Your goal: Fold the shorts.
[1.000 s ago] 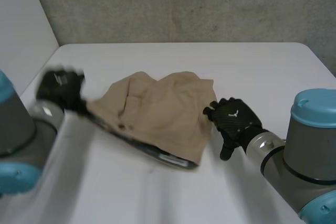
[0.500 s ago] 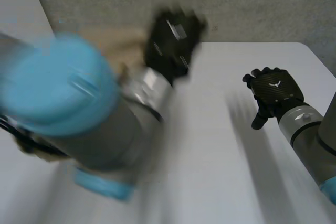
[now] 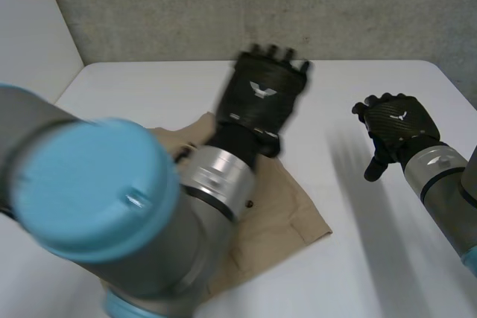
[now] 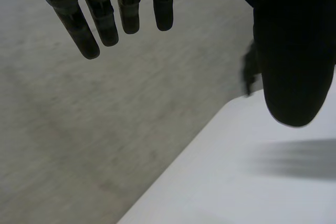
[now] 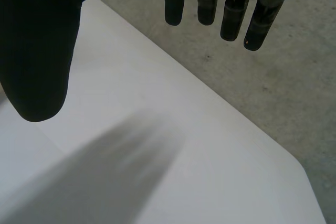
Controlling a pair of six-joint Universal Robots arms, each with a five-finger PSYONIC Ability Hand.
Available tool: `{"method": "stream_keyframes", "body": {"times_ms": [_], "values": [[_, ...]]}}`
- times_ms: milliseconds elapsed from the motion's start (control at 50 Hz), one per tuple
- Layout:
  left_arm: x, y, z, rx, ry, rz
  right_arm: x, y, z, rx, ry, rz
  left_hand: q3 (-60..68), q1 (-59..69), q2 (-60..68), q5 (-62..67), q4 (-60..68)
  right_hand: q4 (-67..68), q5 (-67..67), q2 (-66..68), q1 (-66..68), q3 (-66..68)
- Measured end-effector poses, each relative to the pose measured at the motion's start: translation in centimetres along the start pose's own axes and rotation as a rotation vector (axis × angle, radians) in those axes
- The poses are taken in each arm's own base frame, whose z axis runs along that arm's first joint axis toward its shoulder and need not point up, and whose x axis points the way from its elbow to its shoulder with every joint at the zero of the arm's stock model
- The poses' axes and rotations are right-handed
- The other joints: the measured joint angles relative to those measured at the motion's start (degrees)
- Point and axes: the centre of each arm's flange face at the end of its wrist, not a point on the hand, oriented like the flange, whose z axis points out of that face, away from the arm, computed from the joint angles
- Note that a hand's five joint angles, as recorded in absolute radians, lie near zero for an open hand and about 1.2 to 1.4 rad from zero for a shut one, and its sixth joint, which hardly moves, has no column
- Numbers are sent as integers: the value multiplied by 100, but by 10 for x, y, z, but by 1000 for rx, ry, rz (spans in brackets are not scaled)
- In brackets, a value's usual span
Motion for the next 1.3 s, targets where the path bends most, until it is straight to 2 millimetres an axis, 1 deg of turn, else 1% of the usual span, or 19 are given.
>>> {"method": "stream_keyframes", "body": {"times_ms": [60,80,140,180,200,240,400,480,560,660,720,780,840,860,880,940,1000,1080,1300], "values": [[-20,5,0,-24,-44,10,-2,-1,-1,2,-14,-3,0,0,0,0,0,0,0,0,0,0],[-37,13,-2,-58,-77,21,-4,-2,-3,4,-33,-5,0,0,0,0,0,0,0,0,0,0],[-61,28,-7,-129,-111,39,-8,-5,-7,5,-64,-6,0,0,0,0,0,0,0,0,0,0],[-66,33,-9,-151,-115,44,-8,-5,-8,5,-71,-6,0,0,0,0,0,0,0,0,0,0],[-78,46,-16,-217,-112,57,-10,-6,-10,3,-89,-6,0,0,0,0,-1,0,0,0,0,0],[-87,59,-25,-291,-90,71,-12,-6,-12,0,-104,-7,0,0,0,0,-1,0,0,0,0,0],[-97,91,-69,-490,118,163,-16,-4,-13,-10,-120,-9,0,0,0,5,0,0,0,0,0,0],[-101,100,-87,-515,220,236,-16,-3,-12,-12,-121,-10,6,0,11,16,13,0,0,0,0,0],[-105,106,-96,-508,280,279,-17,-2,-13,-14,-124,-9,13,18,27,18,14,0,0,0,0,0],[-110,108,-97,-491,296,292,-21,0,-13,-15,-137,-9,15,19,129,149,85,0,0,0,0,0],[-114,107,-94,-477,290,292,-30,4,-14,-27,-167,-12,15,19,206,233,184,0,0,0,0,0],[-116,105,-91,-462,278,285,-41,9,-15,-43,-204,-16,16,19,206,234,184,0,0,0,0,8],[-119,100,-84,-433,247,251,-61,17,-19,-63,-272,-25,15,19,206,233,184,27,22,61,22,106],[-119,100,-84,-433,247,251,-61,17,-19,-63,-272,-25,15,19,206,233,184,27,22,61,22,106],[-121,98,-80,-416,226,226,-74,21,-23,-71,-320,-32,16,19,206,234,184,63,44,143,34,228],[-125,94,-73,-387,190,178,-90,26,-28,-78,-383,-40,16,19,206,233,184,509,411,552,401,627],[-129,92,-68,-365,163,143,-98,29,-32,-84,-421,-47,16,20,206,233,184,748,615,764,620,867],[-134,90,-62,-338,124,104,-105,35,-36,-92,-453,-72,16,19,206,233,184,1182,1005,1173,991,1286],[-137,91,-59,-333,98,102,-106,51,-32,-116,-447,-169,16,19,206,233,184,2026,1801,2073,1718,2138]]}}
